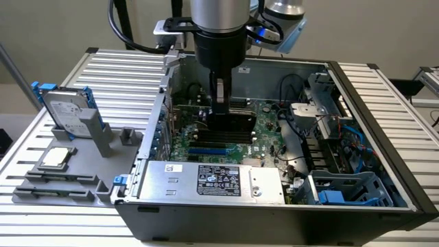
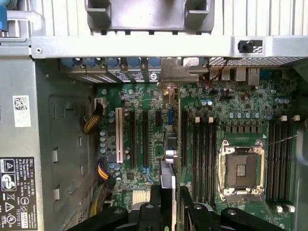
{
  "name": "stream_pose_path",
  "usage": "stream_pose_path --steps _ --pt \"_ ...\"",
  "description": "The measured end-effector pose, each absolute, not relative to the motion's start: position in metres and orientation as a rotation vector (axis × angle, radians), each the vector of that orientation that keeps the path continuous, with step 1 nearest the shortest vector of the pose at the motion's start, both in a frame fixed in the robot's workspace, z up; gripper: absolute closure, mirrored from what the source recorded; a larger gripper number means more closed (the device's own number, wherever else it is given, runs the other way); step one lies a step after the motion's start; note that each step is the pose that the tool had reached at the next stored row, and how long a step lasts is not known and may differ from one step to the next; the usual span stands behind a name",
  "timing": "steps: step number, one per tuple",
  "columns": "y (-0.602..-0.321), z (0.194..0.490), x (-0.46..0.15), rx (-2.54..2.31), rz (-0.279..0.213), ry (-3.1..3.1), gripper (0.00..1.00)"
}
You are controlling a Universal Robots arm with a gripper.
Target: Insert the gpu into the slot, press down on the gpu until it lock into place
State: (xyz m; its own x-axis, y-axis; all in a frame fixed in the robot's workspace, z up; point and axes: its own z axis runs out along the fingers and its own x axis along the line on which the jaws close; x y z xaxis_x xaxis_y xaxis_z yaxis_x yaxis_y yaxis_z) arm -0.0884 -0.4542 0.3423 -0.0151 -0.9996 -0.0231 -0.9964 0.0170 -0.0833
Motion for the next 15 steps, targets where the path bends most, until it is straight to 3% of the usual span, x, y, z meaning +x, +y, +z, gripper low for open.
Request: stream_pose_path --steps 15 --pt "-0.454 0.315 -0.088 -2.137 -0.068 2.198 0.74"
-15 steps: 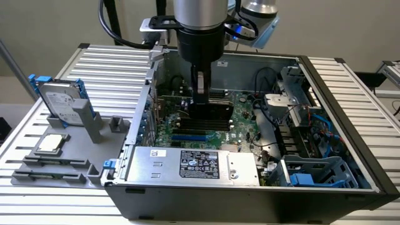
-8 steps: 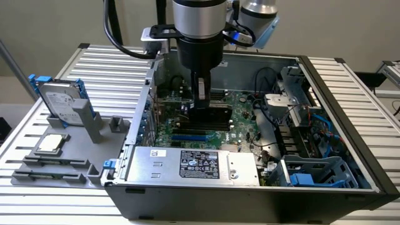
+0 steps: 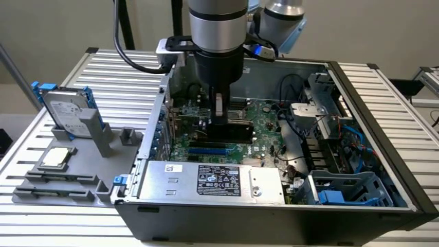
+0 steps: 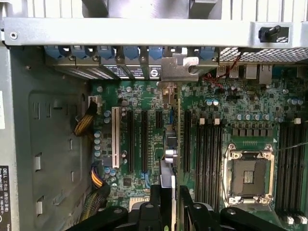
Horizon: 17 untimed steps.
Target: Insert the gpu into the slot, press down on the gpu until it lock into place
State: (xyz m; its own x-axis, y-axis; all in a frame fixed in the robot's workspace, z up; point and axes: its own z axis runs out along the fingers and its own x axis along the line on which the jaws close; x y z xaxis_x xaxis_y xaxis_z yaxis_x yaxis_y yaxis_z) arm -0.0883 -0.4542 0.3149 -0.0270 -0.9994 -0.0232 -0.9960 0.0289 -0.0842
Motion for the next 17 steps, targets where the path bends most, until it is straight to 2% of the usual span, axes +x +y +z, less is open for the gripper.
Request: stream_pose_path --steps 10,17 --pt "-0.454 0.297 -0.091 -2.133 -0.067 2.201 0.74" --pt "-0.453 0.29 -0.094 -2.119 -0.043 2.193 0.74"
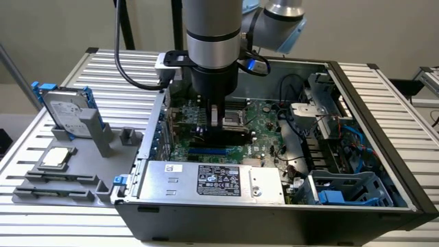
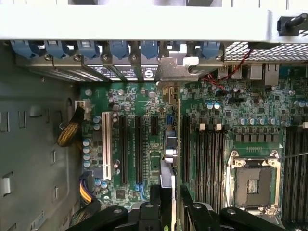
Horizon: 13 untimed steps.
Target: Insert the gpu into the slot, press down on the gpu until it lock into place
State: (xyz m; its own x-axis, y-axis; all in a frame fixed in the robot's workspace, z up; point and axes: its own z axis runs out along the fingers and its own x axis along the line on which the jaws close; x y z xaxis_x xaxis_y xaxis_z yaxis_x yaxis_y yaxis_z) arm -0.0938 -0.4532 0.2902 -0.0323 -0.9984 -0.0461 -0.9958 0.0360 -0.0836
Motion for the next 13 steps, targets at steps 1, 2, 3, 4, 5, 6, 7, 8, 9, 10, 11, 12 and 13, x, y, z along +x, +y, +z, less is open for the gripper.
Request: stream_pose_path --steps 1,2,3,4,5,6,7,8,9,10,11,12,13 --pt "-0.4532 0.2889 -0.0943 -2.119 -0.042 2.193 0.74" --pt "-0.4533 0.2876 -0.0948 -2.118 -0.042 2.194 0.74" --pt "-0.4533 0.2863 -0.0954 -2.117 -0.042 2.194 0.74" --pt "-0.4533 0.285 -0.0959 -2.117 -0.041 2.195 0.74" --pt "-0.4533 0.2838 -0.0962 -2.115 -0.041 2.196 0.74" --pt "-0.4532 0.2827 -0.0964 -2.113 -0.041 2.197 0.74" --pt "-0.4532 0.2817 -0.0967 -2.112 -0.041 2.199 0.74" --pt "-0.4532 0.2808 -0.097 -2.11 -0.04 2.2 0.74" --pt "-0.4532 0.28 -0.0972 -2.109 -0.039 2.201 0.74" --pt "-0.4532 0.2794 -0.0973 -2.109 -0.038 2.201 0.74" --pt "-0.4532 0.2795 -0.0973 -2.109 -0.038 2.202 0.74" --pt "-0.4532 0.2795 -0.0973 -2.109 -0.038 2.202 0.74" --pt "-0.4532 0.2795 -0.0973 -2.109 -0.038 2.202 0.74"
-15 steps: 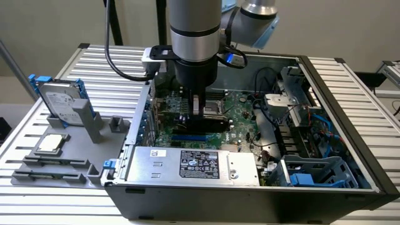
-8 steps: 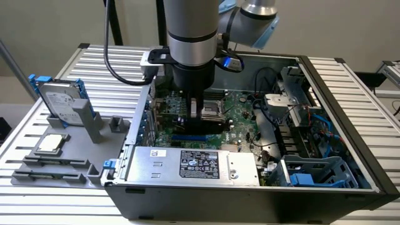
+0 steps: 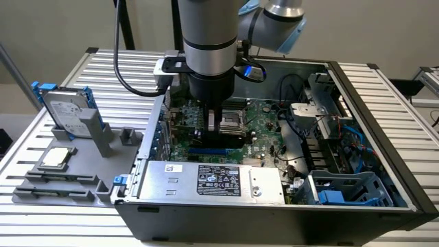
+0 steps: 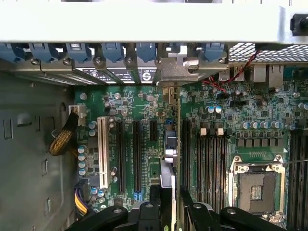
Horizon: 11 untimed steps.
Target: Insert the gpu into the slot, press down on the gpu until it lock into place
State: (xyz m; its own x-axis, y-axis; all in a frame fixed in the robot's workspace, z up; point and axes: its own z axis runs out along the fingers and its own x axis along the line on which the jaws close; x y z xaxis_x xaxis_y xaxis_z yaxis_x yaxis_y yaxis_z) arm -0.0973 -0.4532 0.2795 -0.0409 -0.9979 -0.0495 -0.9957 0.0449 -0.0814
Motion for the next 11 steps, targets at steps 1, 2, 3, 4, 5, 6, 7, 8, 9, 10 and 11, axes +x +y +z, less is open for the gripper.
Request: stream_pose_path --steps 1,2,3,4,5,6,7,8,9,10,11 --pt "-0.4532 0.2794 -0.0973 -2.109 -0.037 2.202 0.74" --pt "-0.4532 0.2794 -0.0973 -2.109 -0.037 2.202 0.74" --pt "-0.4532 0.2793 -0.0973 -2.109 -0.037 2.202 0.74" --pt "-0.4531 0.2791 -0.0973 -2.109 -0.037 2.202 0.74" --pt "-0.4531 0.2787 -0.0973 -2.109 -0.037 2.202 0.74" --pt "-0.4531 0.2782 -0.0973 -2.109 -0.037 2.202 0.74" --pt "-0.4532 0.2778 -0.0974 -2.109 -0.037 2.202 0.74" --pt "-0.4531 0.2771 -0.0974 -2.11 -0.037 2.201 0.74" --pt "-0.4531 0.2765 -0.0975 -2.11 -0.037 2.201 0.74" --pt "-0.453 0.2757 -0.0976 -2.11 -0.037 2.2 0.74" --pt "-0.453 0.275 -0.0976 -2.111 -0.037 2.2 0.74"
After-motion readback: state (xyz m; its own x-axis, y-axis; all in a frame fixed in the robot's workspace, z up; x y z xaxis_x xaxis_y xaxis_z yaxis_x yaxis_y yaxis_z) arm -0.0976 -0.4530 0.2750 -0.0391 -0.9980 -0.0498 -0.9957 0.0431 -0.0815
